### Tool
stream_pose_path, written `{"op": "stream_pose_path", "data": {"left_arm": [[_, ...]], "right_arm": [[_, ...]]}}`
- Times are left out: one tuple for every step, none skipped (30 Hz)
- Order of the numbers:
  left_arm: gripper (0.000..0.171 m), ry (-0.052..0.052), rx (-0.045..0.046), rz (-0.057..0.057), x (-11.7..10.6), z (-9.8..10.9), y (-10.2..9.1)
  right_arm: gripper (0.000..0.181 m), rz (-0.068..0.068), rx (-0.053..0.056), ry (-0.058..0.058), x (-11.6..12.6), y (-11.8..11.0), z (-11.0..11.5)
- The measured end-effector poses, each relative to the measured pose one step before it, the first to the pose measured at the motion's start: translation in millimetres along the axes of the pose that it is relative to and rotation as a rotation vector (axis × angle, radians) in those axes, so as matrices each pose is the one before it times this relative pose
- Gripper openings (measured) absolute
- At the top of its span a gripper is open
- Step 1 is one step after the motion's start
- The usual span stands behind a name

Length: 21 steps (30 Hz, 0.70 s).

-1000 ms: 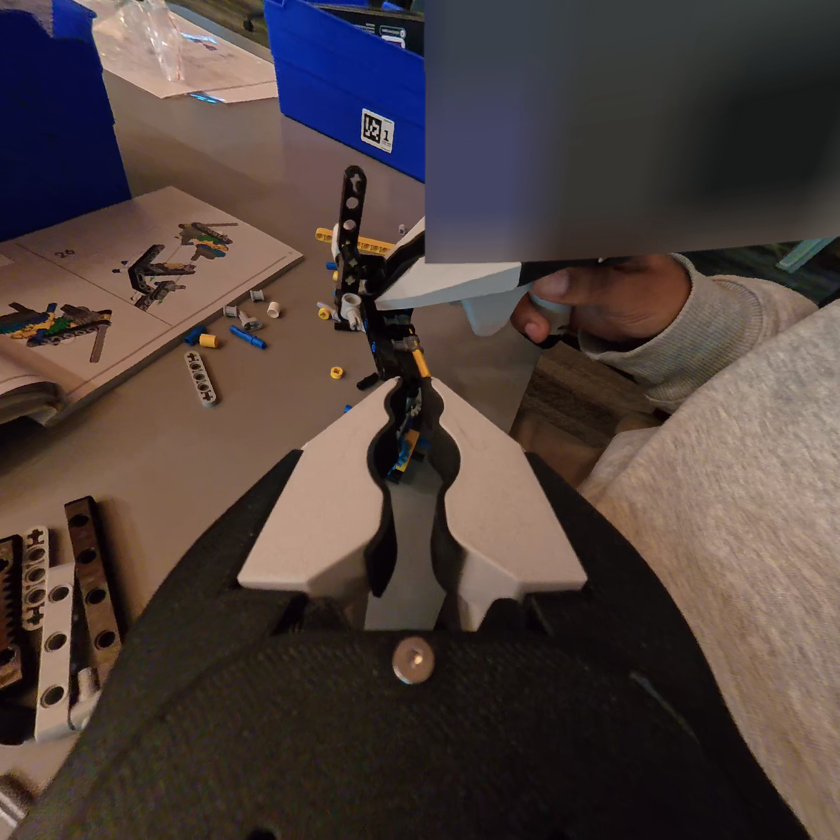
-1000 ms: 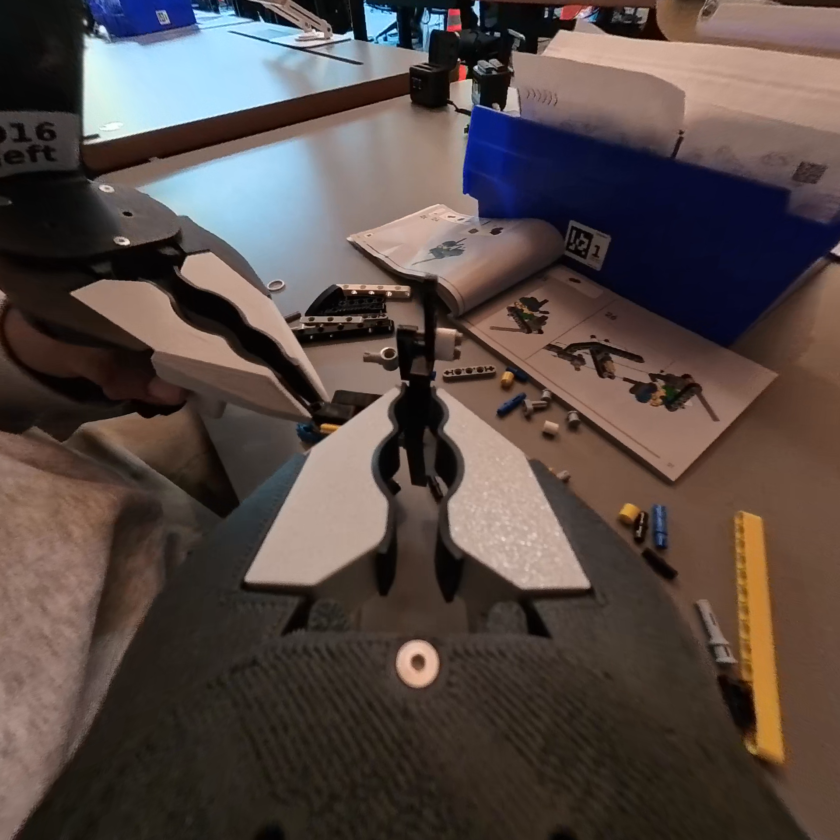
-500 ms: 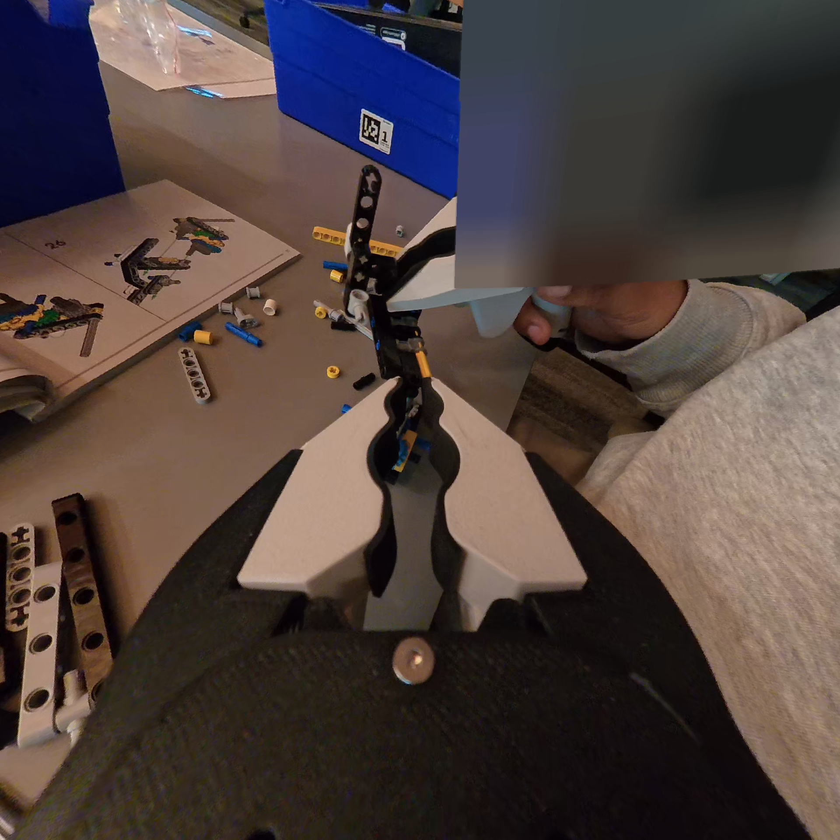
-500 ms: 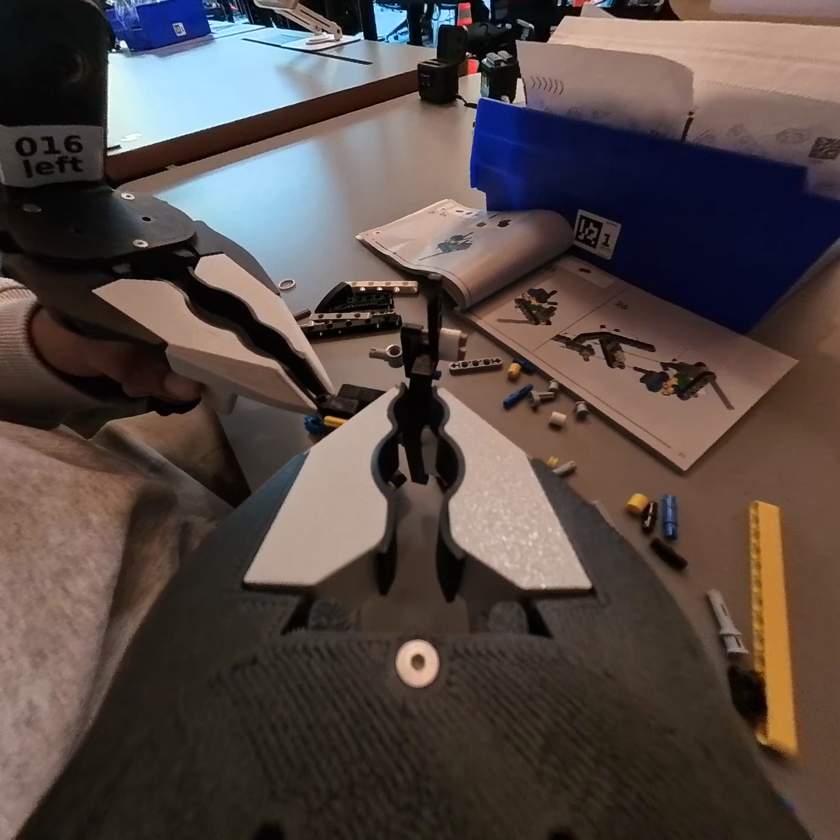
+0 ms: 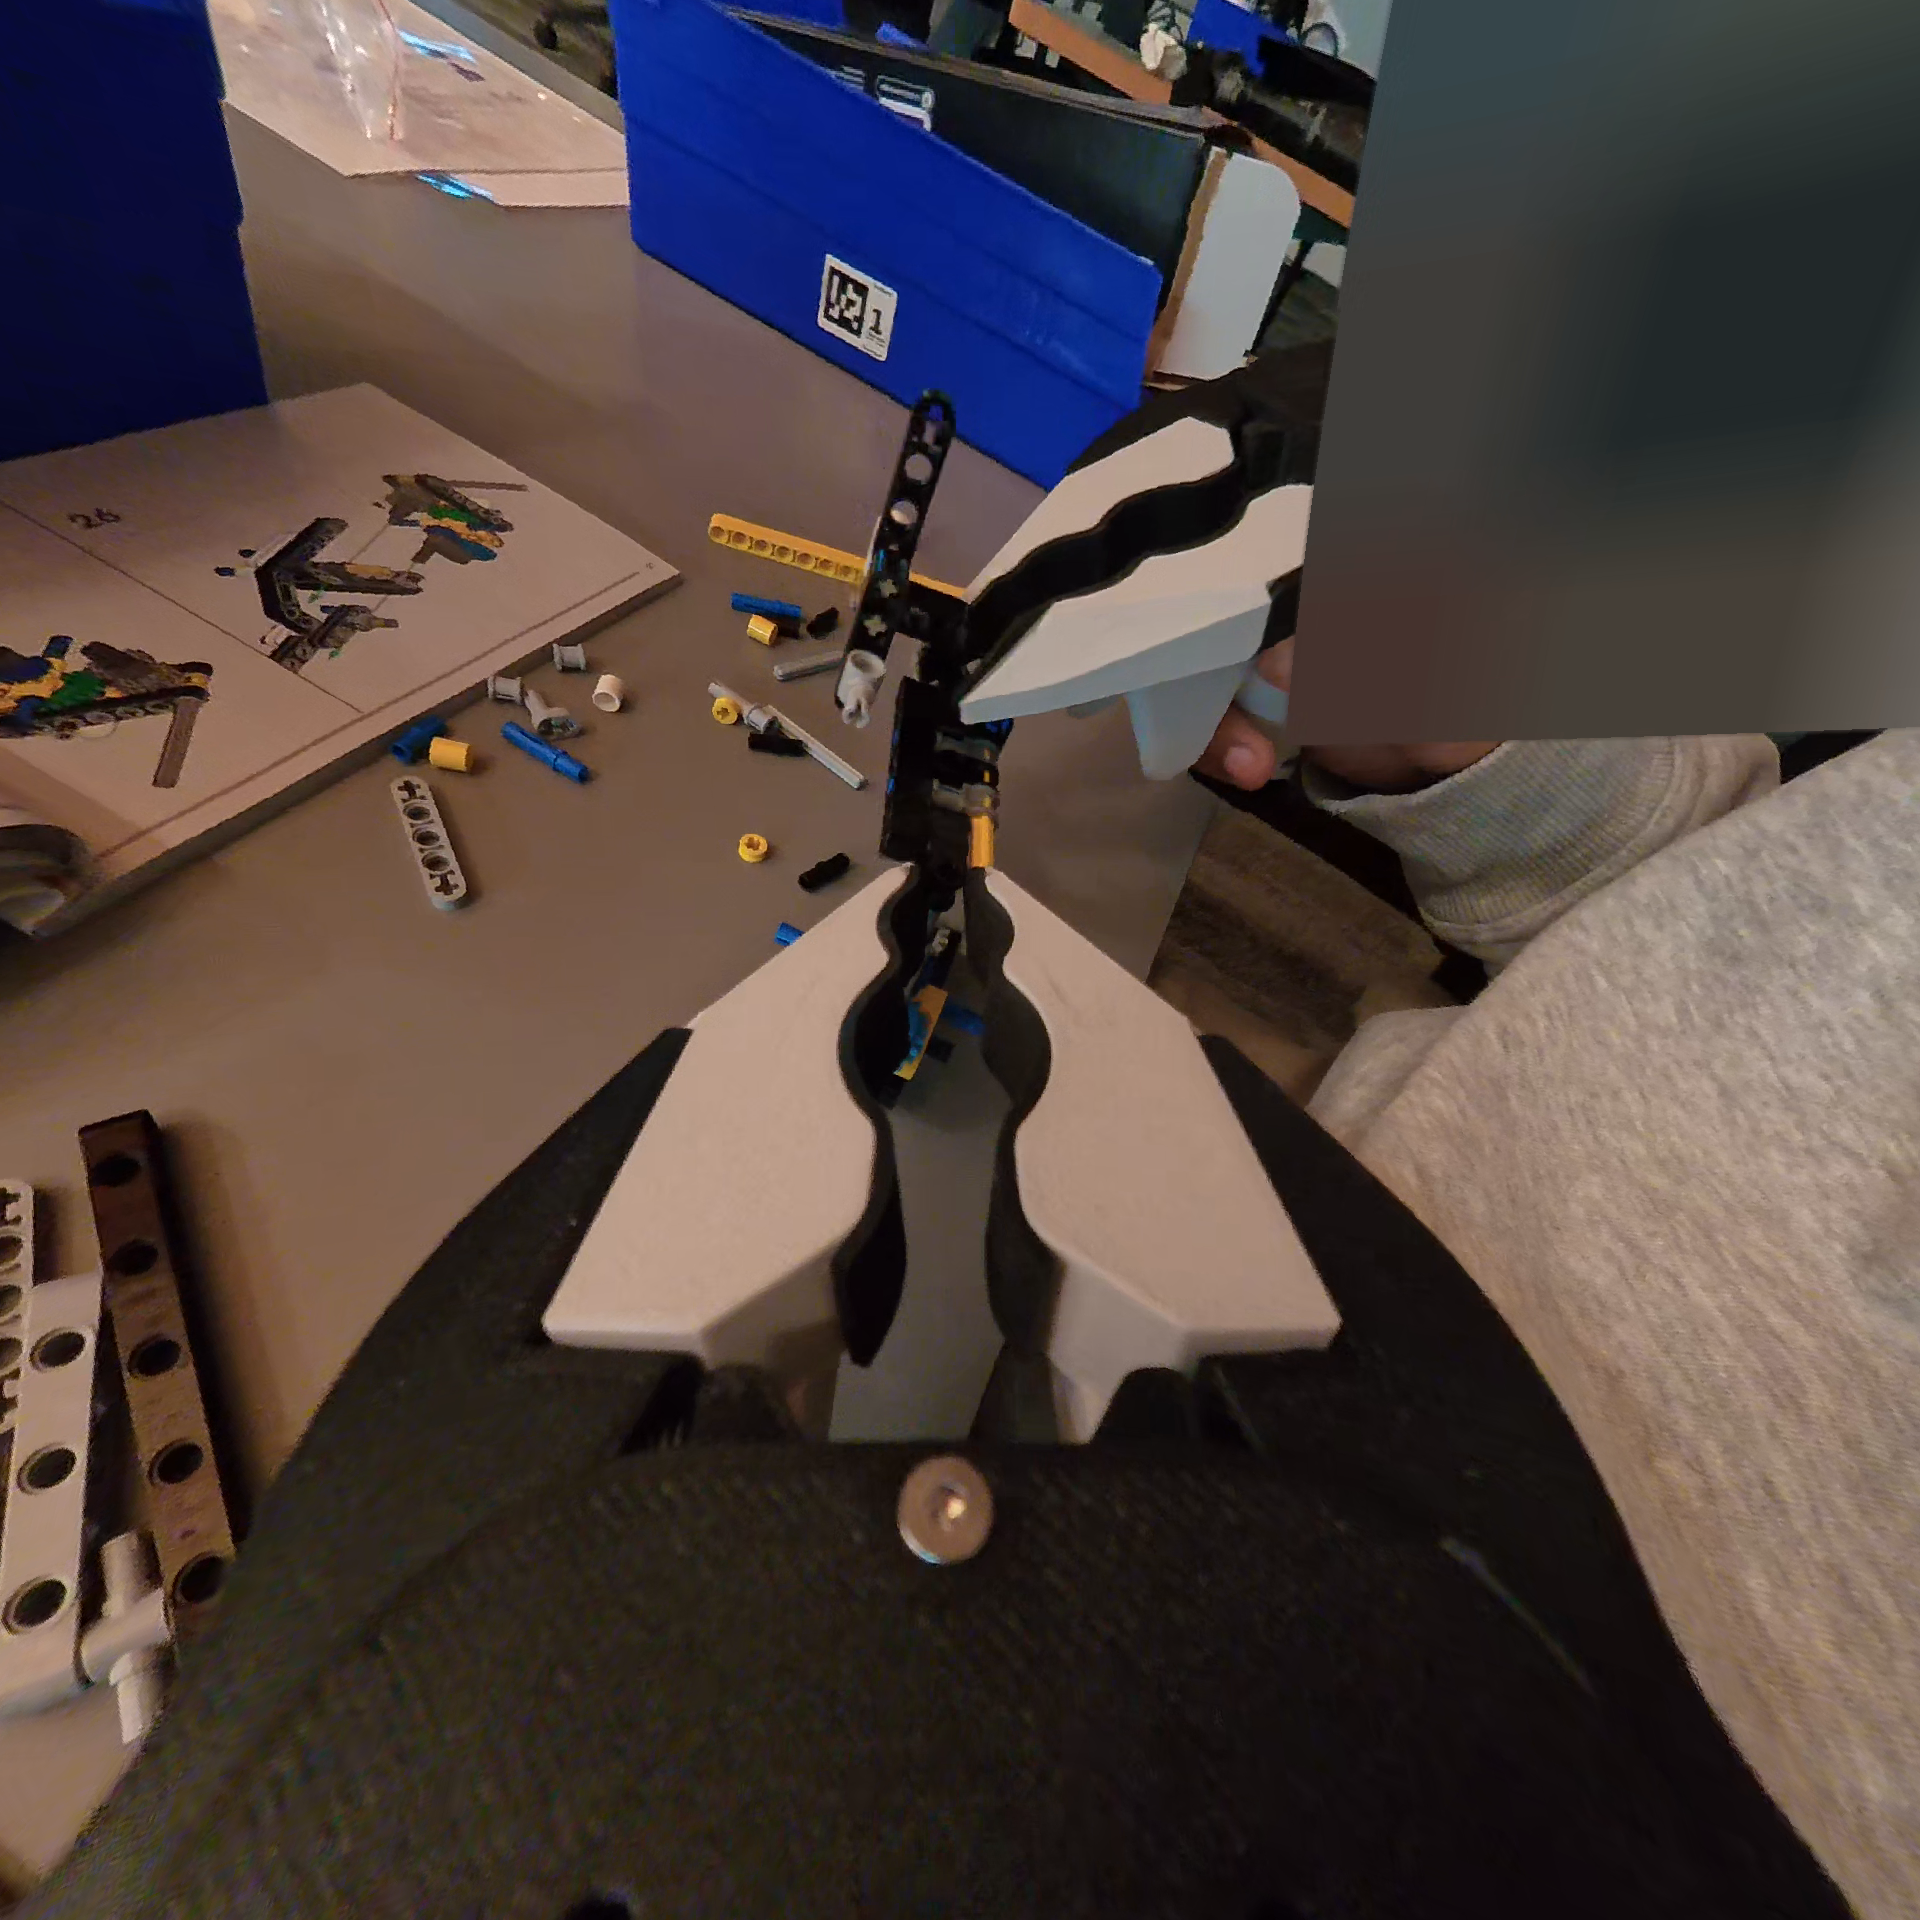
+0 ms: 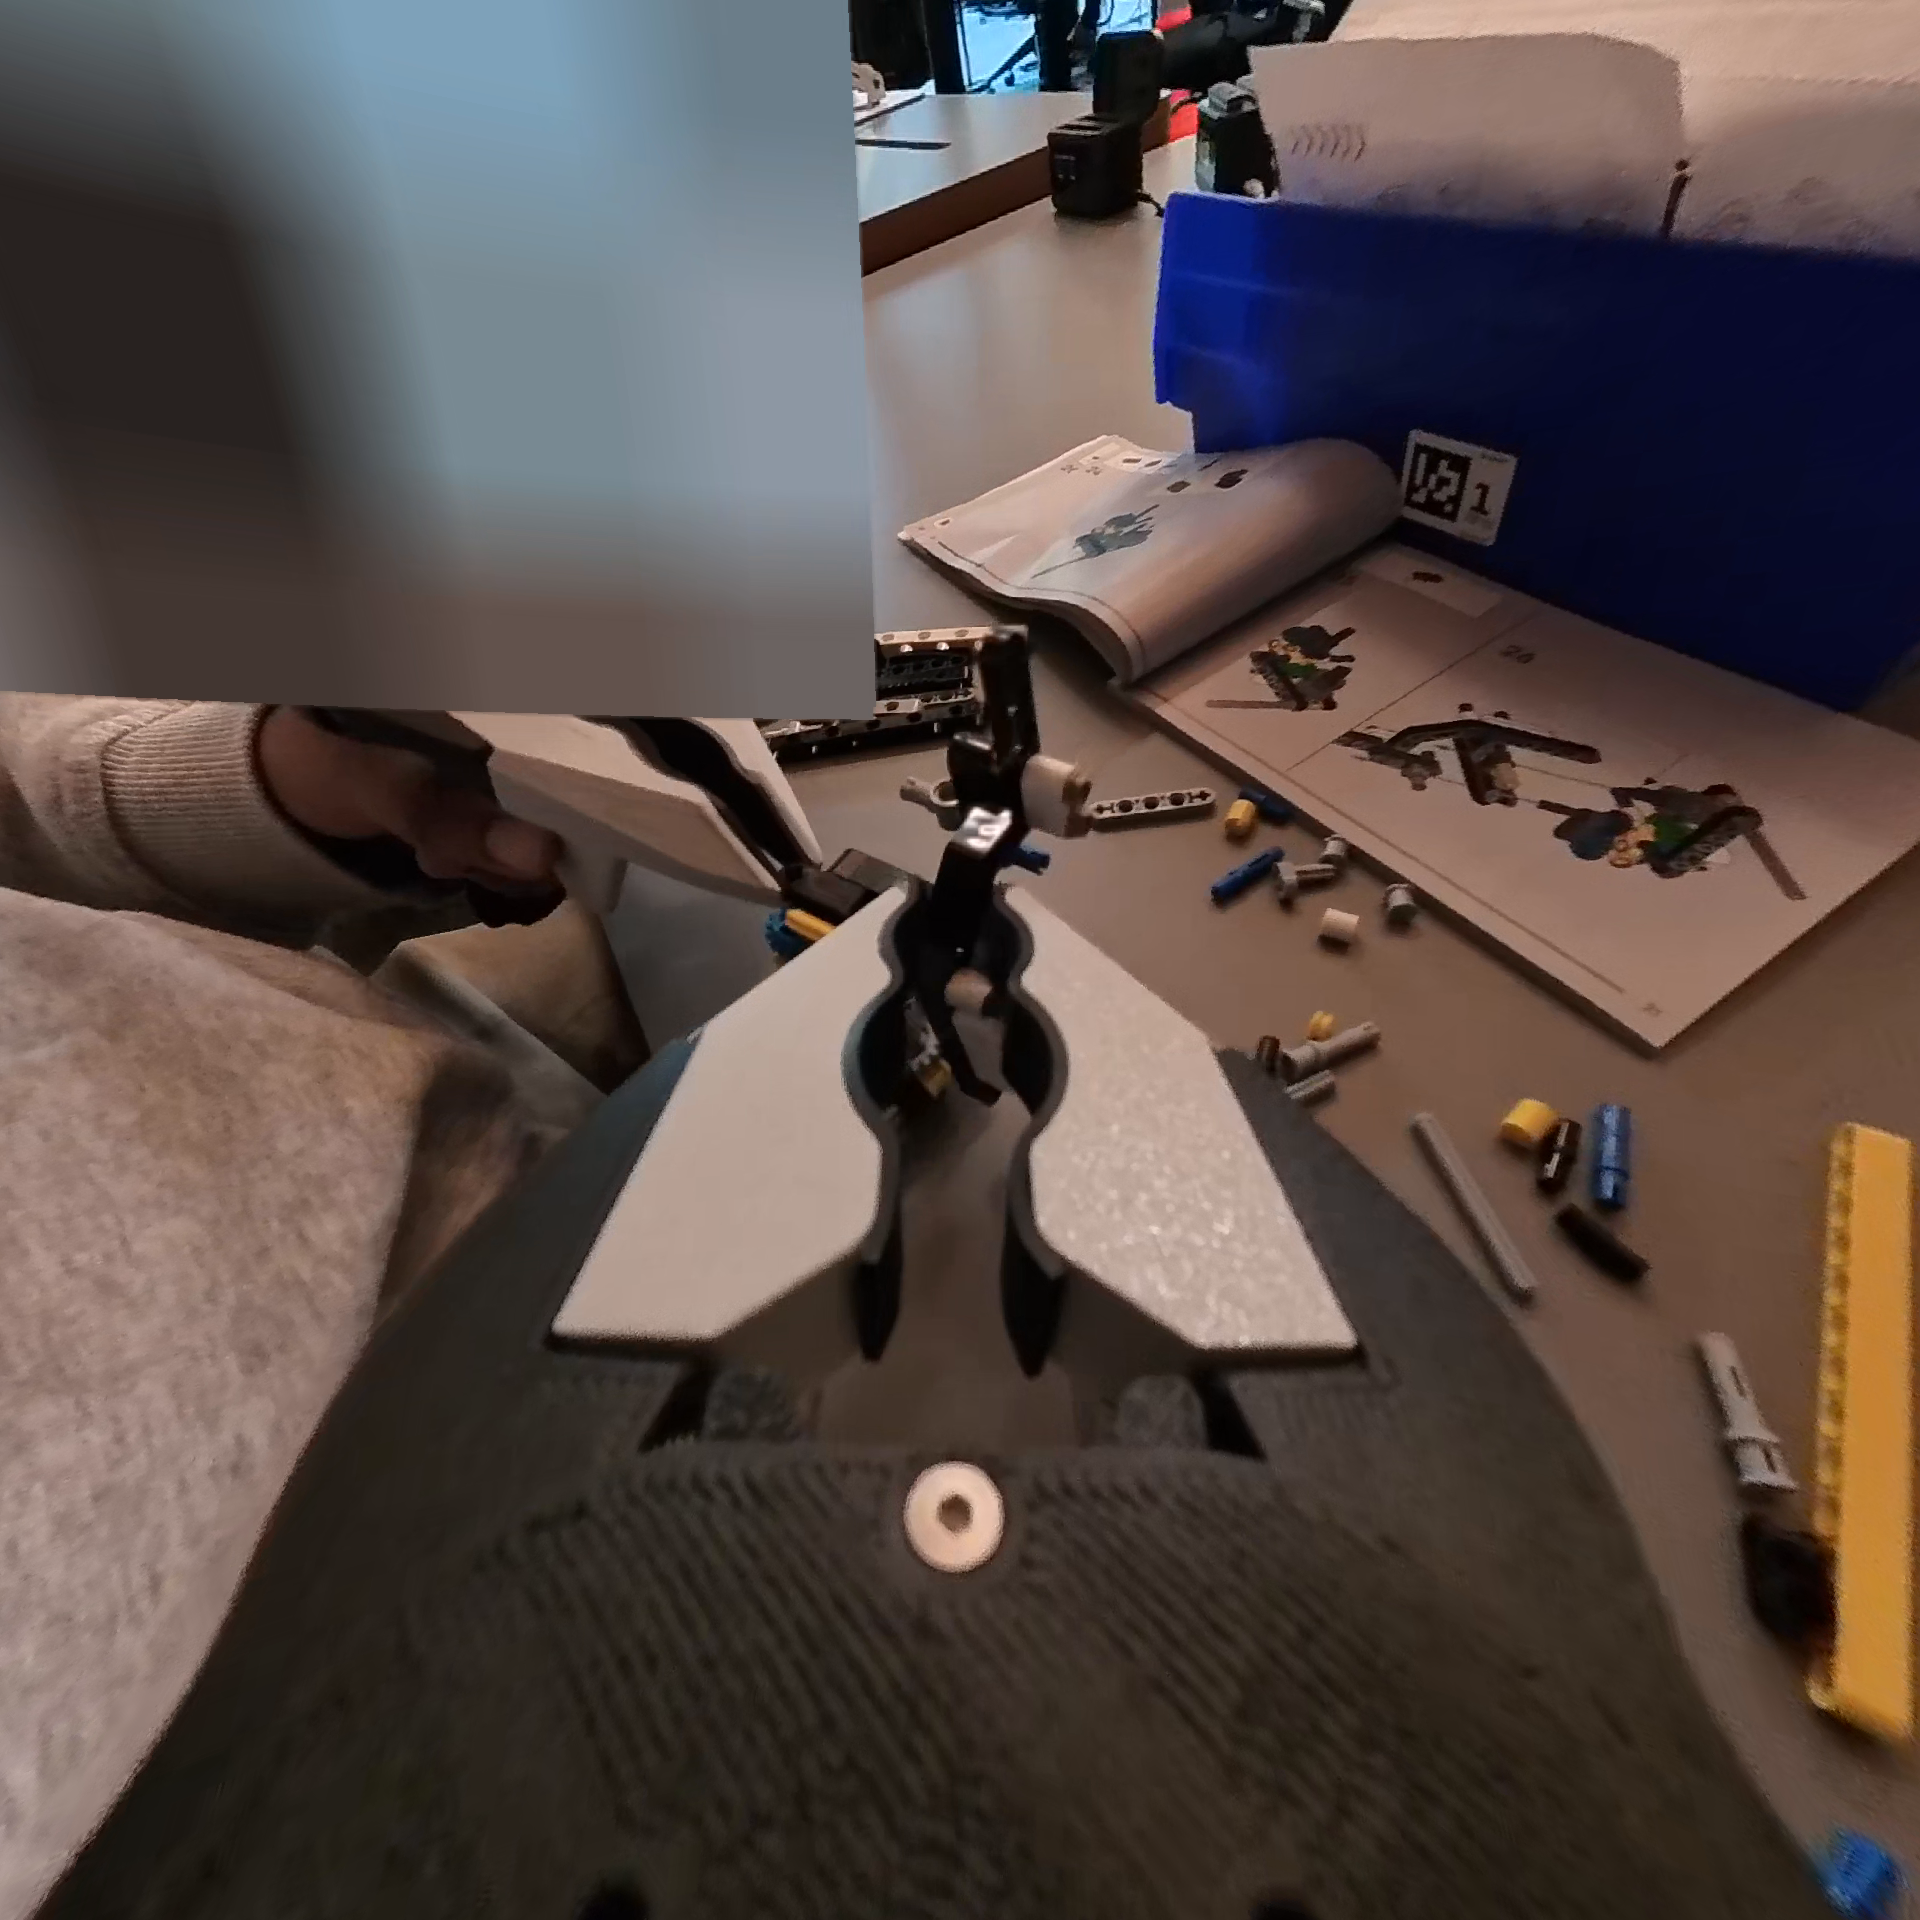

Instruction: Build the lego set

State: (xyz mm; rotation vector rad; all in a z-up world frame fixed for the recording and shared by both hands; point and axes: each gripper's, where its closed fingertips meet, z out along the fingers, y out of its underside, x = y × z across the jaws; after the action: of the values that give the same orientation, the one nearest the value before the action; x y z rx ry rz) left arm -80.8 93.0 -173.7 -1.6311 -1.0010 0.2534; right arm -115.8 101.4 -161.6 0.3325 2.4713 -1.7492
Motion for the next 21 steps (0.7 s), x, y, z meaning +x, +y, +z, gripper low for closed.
{"op": "stream_pose_path", "data": {"left_arm": [[0.006, 0.0041, 0.00217, -0.007, -0.13, -0.07, -0.11], [0.006, 0.0036, 0.00172, -0.0073, -0.28, -0.14, -0.2], [0.006, 0.0025, 0.00146, -0.0053, -0.29, -0.02, -0.11], [0.006, 0.0017, 0.00101, -0.0032, -0.22, -0.1, -0.13], [0.005, 0.0009, 0.00041, -0.0018, -0.18, -0.1, -0.08], [0.005, 0.0001, 0.00058, -0.0012, -0.16, 0.03, -0.18], [0.005, 0.0011, 0.00039, -0.0011, 0.07, 0.05, -0.02], [0.005, 0.0022, 0.00042, -0.002, 0.11, 0.08, 0.01], [0.005, 0.002, 0.0009, -0.0025, -0.01, 0.1, -0.11], [0.005, 0.002, 0.00098, -0.0027, -0.01, -0.03, -0.08], [0.005, 0.0017, 0.00074, -0.0021, 0.1, 0.03, 0.01], [0.005, 0.0007, 0.0006, -0.0012, -0.05, -0.01, -0.05], [0.005, 0.001, -0.00046, -0.0001, 0.02, -0.04, 0.01], [0.005, 0.0008, -0.00019, 0.0001, 0.03, -0.09, 0.02], [0.005, 0.0008, 0.00035, -0.0006, 0.05, -0.02, 0.03], [0.005, 0.001, 0.00049, -0.0012, 0.06, 0.06, -0.03], [0.005, 0.0006, 0.00023, -0.0007, 0.06, -0.06, -0.04], [0.005, 0.0006, -0.00034, -0.0003, -0.03, -0.03, -0.01], [0.005, 0.0005, 0.00018, -0.0006, 0.0, -0.03, 0.06], [0.005, 0.0004, 0.00034, -0.0008, -0.02, 0.01, -0.1], [0.005, 0.0003, 0.00004, -0.0004, 0.01, -0.07, -0.01]], "right_arm": [[0.01, 0.002, -0.0019, -0.0087, -0.56, 0.45, -0.83], [0.011, 0.0019, -0.0012, -0.0085, -0.54, 0.32, -0.69], [0.011, 0.0022, -0.0008, -0.008, -0.46, 0.38, -0.72], [0.011, 0.0019, -0.0004, -0.0075, -0.48, 0.32, -0.61], [0.011, 0.0014, -0.0001, -0.0068, -0.46, 0.26, -0.5], [0.011, 0.0011, -0.0001, -0.0059, -0.33, 0.23, -0.41], [0.011, 0.0005, -0.0003, -0.0054, -0.22, 0.26, -0.42], [0.011, 0.0001, -0.0006, -0.0052, -0.27, 0.3, -0.36], [0.011, -0.0002, -0.0003, -0.005, -0.22, 0.26, -0.34], [0.011, -0.0003, 0.0001, -0.0045, -0.15, 0.2, -0.31], [0.011, 0.0005, 0.0006, -0.0043, -0.18, 0.09, -0.18], [0.011, 0.0008, 0.0012, -0.0043, -0.32, -0.02, -0.27], [0.011, -0.0006, 0.0012, -0.0038, -0.23, 0.06, -0.14], [0.011, -0.0017, 0.001, -0.0033, -0.2, -0.01, -0.09], [0.011, -0.0012, 0.0005, -0.003, -0.18, 0.19, -0.19], [0.011, 0.0, 0.0002, -0.0033, -0.23, 0.08, -0.15], [0.011, -0.0002, 0.0, -0.0038, -0.28, 0.13, -0.26], [0.011, -0.0006, -0.0005, -0.0038, -0.29, 0.08, -0.23], [0.011, -0.0007, -0.0004, -0.0036, -0.35, 0.1, -0.22], [0.011, -0.0004, -0.0003, -0.0032, -0.19, 0.15, -0.19], [0.011, -0.0002, -0.0002, -0.0032, -0.32, 0.07, -0.21]]}}
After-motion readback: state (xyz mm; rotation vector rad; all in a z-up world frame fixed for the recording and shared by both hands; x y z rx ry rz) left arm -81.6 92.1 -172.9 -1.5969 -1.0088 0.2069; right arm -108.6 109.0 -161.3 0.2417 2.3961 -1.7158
